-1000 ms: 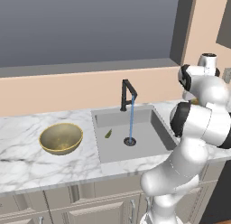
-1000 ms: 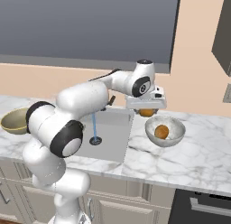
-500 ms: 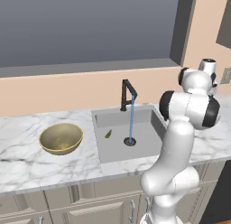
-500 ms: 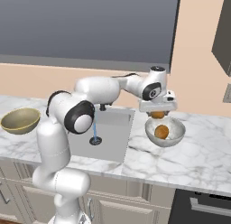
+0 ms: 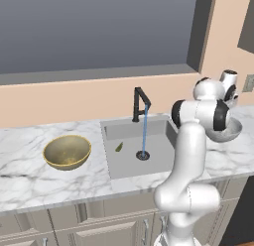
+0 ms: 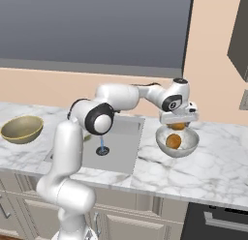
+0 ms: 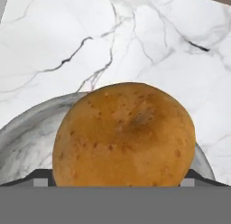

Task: Pick the potatos from the sink and place them in one bowl. Place the lemon wedge in the other bowl. Then turn off the sink faucet.

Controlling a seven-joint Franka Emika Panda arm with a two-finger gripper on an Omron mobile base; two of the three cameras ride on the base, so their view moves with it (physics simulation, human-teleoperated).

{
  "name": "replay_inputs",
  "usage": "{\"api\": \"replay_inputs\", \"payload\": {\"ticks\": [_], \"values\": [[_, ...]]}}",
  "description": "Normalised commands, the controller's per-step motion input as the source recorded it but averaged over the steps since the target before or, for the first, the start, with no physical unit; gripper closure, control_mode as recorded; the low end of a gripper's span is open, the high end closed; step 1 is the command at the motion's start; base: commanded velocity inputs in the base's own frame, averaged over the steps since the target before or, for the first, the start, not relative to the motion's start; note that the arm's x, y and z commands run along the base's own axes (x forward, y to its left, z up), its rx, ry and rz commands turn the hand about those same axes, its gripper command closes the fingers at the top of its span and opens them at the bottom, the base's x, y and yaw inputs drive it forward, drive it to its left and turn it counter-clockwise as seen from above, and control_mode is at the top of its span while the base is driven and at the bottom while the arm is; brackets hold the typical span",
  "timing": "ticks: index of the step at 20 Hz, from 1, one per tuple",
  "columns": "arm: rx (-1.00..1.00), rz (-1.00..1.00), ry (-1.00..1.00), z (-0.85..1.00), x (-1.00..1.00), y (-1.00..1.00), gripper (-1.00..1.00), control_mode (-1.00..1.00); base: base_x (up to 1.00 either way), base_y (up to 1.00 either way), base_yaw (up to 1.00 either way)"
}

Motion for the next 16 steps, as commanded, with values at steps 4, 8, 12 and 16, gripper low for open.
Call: {"api": "replay_inputs", "payload": {"ticks": [4,8,12,16], "values": [[0.00,0.00,0.07,-0.37,0.10,-0.02,-1.00,-1.00,0.00,0.00,0.00],[0.00,0.00,0.09,-0.14,-0.05,0.02,-1.00,-1.00,0.00,0.00,0.00],[0.00,0.00,-0.03,0.42,-0.88,-0.06,-1.00,-1.00,0.00,0.00,0.00],[0.00,0.00,-0.08,0.57,-1.00,0.02,-1.00,-1.00,0.00,0.00,0.00]]}}
